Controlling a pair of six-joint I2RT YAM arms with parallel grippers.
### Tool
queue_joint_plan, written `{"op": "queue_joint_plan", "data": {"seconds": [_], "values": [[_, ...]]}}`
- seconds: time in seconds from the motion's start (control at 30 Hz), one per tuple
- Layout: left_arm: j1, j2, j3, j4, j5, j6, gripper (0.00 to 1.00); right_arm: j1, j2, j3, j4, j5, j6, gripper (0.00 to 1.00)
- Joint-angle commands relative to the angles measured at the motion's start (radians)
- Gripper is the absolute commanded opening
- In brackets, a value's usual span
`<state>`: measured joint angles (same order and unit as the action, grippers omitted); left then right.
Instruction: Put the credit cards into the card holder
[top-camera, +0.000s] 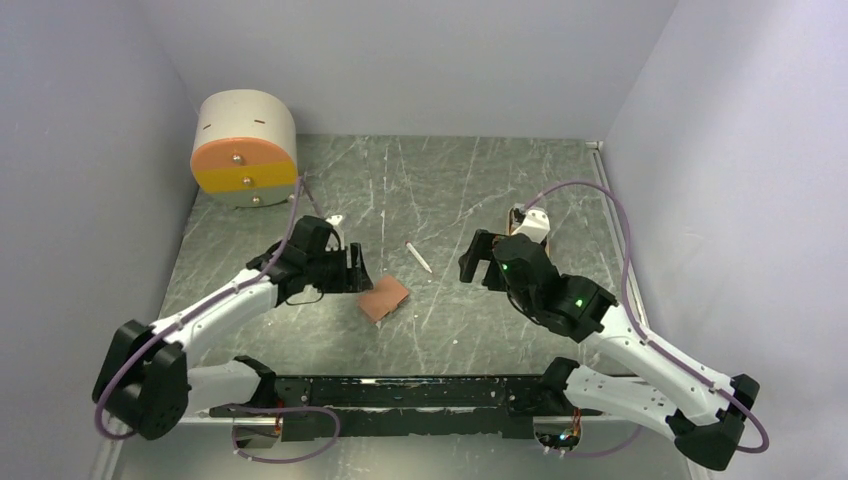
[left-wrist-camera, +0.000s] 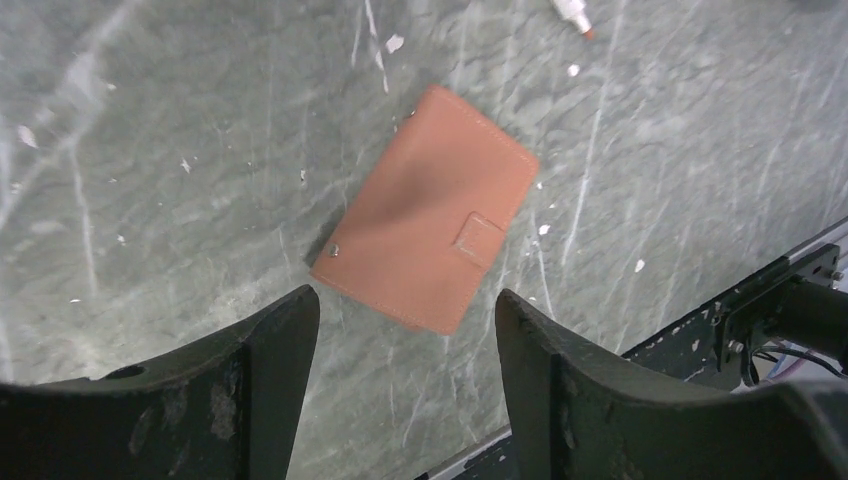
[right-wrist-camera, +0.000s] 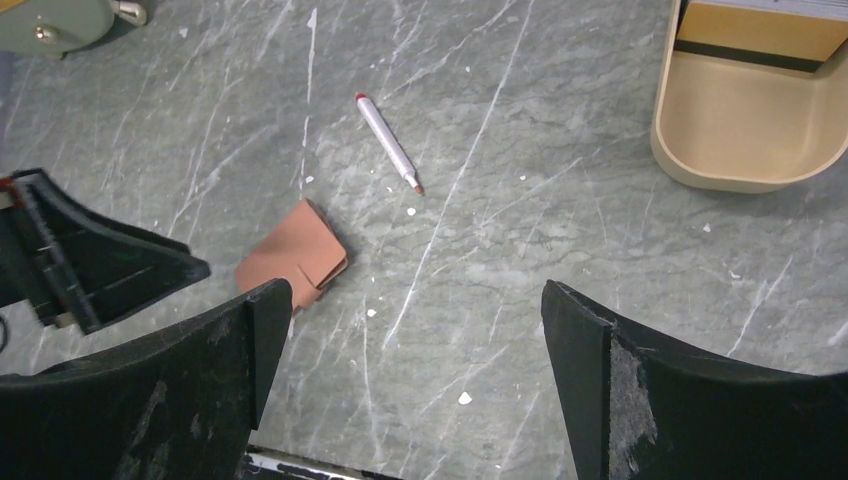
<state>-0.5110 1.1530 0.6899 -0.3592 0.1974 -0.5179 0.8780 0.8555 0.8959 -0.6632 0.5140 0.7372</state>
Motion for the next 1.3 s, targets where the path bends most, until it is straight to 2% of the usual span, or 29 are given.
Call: {"op": "queue_joint_plan", "data": {"seconds": [0.0,0.17,0.3,0.47,0.57,0.7,0.83,0.93,1.0,1.1,1.17,1.27], "values": [[0.008,0.080,-0.032,0.137,0.074,-0.034,0.70,-0.006,-0.031,-0.031,0.024,-0.034,0.018,1.00],[0.008,0.192,-0.063,0.221,0.119,-0.053,0.69,-0.005,-0.012,-0.082,0.058,-0.150,0.108,0.98],[-0.007,0.245,-0.101,0.307,0.216,-0.082,0.62,-0.005,0.032,-0.119,0.097,-0.210,0.173,0.95],[-0.029,0.242,-0.165,0.437,0.385,-0.165,0.56,-0.004,0.077,-0.225,0.351,-0.394,0.004,0.91],[-0.029,0.154,-0.184,0.444,0.384,-0.212,0.56,-0.003,0.117,-0.228,0.438,-0.439,-0.133,0.87],[-0.027,-0.039,-0.130,0.284,0.259,-0.179,0.62,-0.001,0.203,-0.201,0.484,-0.375,-0.359,0.80],[-0.028,-0.231,-0.047,0.114,0.082,-0.108,0.68,0.004,0.274,-0.190,0.559,-0.346,-0.514,0.79],[-0.027,-0.349,0.014,-0.002,-0.044,-0.069,0.73,0.023,0.300,-0.225,0.652,-0.433,-0.667,0.80],[-0.027,-0.420,0.040,-0.062,-0.142,-0.058,0.79,0.040,0.301,-0.265,0.723,-0.563,-0.885,0.79],[-0.028,-0.512,0.054,-0.118,-0.268,-0.043,0.92,0.093,0.312,-0.276,0.771,-0.582,-1.145,0.78],[-0.028,-0.569,0.053,-0.139,-0.337,-0.035,1.00,0.110,0.334,-0.283,0.813,-0.599,-1.217,0.78],[-0.027,-0.631,0.060,-0.166,-0.405,-0.023,1.00,0.155,0.384,-0.280,0.822,-0.602,-1.268,0.78]]}}
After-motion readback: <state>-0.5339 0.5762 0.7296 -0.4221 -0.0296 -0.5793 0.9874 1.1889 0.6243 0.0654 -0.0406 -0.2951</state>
